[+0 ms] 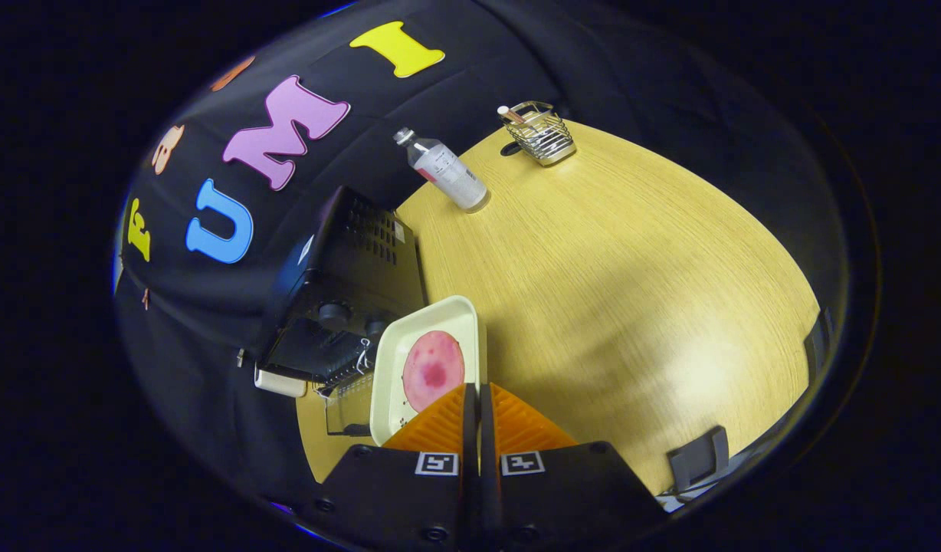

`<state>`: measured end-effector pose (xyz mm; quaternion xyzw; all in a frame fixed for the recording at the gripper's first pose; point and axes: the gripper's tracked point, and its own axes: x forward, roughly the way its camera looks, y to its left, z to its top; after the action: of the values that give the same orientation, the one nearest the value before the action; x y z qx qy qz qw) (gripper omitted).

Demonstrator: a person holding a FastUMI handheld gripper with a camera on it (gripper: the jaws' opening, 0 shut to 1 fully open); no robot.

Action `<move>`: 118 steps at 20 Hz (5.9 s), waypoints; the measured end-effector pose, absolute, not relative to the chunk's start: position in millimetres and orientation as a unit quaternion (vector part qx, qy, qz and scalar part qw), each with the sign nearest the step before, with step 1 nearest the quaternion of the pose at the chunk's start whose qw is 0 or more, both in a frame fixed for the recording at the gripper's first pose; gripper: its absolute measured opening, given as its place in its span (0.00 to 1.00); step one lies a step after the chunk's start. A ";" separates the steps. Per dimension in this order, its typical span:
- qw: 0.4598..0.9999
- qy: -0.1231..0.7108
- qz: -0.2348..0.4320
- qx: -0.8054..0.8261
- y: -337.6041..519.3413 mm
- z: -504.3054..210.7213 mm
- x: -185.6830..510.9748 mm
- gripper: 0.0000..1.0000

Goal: Open the toaster oven, put the food inside, and close the toaster oven door.

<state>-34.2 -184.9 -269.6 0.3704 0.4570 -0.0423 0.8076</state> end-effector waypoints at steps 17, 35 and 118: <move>0.799 0.389 -0.096 0.448 -30.6 -217.4 -53.5 0.06; 0.796 0.316 -0.129 0.500 60.1 -266.1 72.6 0.06; 0.884 0.461 -0.021 0.078 97.4 -279.2 -6.6 0.99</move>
<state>-6.6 97.4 -279.2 0.0777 0.4613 -0.0213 0.8836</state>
